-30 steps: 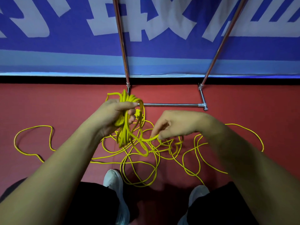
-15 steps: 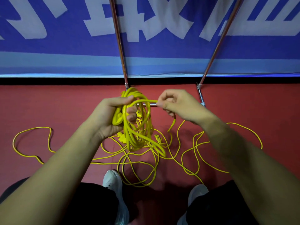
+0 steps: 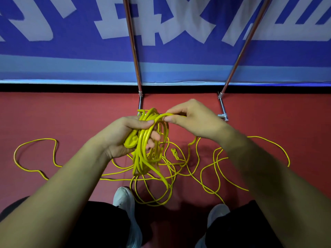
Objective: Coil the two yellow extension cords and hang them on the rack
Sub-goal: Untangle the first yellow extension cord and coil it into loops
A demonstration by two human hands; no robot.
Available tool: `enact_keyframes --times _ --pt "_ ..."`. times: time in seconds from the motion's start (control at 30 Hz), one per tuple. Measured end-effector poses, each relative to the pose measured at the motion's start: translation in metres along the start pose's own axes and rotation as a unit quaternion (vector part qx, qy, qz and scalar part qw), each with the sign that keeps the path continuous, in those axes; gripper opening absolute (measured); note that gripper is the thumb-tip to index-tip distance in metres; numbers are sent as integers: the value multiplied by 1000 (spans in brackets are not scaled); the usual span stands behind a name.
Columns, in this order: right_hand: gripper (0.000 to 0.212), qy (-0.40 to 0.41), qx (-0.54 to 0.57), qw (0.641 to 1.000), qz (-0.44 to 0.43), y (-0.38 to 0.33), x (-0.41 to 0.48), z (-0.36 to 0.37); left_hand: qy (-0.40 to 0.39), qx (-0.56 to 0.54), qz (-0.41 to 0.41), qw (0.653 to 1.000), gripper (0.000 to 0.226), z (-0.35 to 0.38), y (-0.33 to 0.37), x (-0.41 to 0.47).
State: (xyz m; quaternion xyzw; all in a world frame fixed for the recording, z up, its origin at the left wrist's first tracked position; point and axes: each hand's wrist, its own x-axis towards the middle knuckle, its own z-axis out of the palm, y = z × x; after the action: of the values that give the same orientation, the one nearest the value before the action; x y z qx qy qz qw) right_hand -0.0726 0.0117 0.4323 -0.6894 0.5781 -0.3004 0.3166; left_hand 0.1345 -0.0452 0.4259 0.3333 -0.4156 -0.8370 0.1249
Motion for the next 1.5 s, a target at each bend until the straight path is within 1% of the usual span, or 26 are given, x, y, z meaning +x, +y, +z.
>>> enact_keyframes --times 0.07,0.13,0.2,0.23,0.27,0.33,0.4,0.43,0.5,0.53,0.6,0.63,0.7,0.8,0.83,0.87,0.93,0.97,1.0,1.07,1.13,1.17,1.23,1.3,1.37,1.5 --pt "15 3 21 1000 0 1 1 -1 -21 -19 -2 1000 15 -1 2 -1" --pt "9 -2 90 996 21 8 -1 -2 -44 -62 14 997 12 -2 3 -1" --pt "4 -29 165 984 59 23 -5 -2 -59 -109 36 992 23 -5 4 2" --pt "5 -47 183 979 77 31 -7 -2 -63 -125 44 989 30 -7 6 3" --pt "6 -59 194 975 90 38 -9 -2 -62 -129 50 988 32 -9 7 4" --pt "7 -35 229 967 110 45 -11 -1 -53 -108 52 991 30 -12 8 4" --pt "7 31 272 954 119 44 -9 -3 -29 -70 39 996 34 -12 8 5" --pt "9 56 269 954 119 42 -7 -4 -18 -56 30 998 32 -12 7 5" --pt "11 61 204 973 94 35 -7 -8 2 -33 7 999 23 -14 4 5" --pt "10 48 166 982 77 28 -8 -8 0 -16 -6 1000 24 -14 3 6" --pt "9 23 122 991 48 13 -9 -5 -23 10 -27 999 37 -13 -1 7" --pt "10 13 109 994 29 6 -8 0 -35 8 -33 999 42 -11 -3 8" --pt "13 -1 82 997 -2 -3 -5 12 -61 -9 -37 997 43 -8 -6 8" --pt "19 2 105 994 21 2 -3 15 -87 -53 -30 994 33 -7 -3 7" --pt "23 -17 102 994 41 11 -4 11 -87 -68 -17 994 30 -8 -1 6" --pt "26 -55 76 994 55 21 -6 5 -84 -82 -2 993 30 -9 0 6" --pt "29 -136 -1 988 75 47 -11 -5 -73 -103 25 992 31 -13 4 5" --pt "28 -158 -20 983 89 58 -13 -8 -70 -107 35 991 32 -15 6 4" --pt "24 -159 -8 982 104 68 -15 -9 -66 -105 41 991 33 -17 8 4" --pt "13 -113 92 980 133 75 -17 -8 -53 -86 39 994 38 -21 13 2" --pt "6 -45 194 971 134 72 -14 -6 -30 -59 28 997 42 -23 15 0" --pt "4 -13 216 968 129 67 -12 -7 -22 -51 23 998 43 -24 16 -1" --pt "9 29 213 970 115 61 -9 -9 -10 -45 15 999 45 -25 16 -3" --pt "14 48 173 979 99 60 -8 -14 -5 -46 7 999 47 -24 15 -4" --pt "14 50 121 988 79 58 -8 -17 -7 -60 -3 998 47 -24 15 -5" --pt "16 49 96 992 62 52 -6 -17 -12 -100 -13 995 48 -25 15 -8"
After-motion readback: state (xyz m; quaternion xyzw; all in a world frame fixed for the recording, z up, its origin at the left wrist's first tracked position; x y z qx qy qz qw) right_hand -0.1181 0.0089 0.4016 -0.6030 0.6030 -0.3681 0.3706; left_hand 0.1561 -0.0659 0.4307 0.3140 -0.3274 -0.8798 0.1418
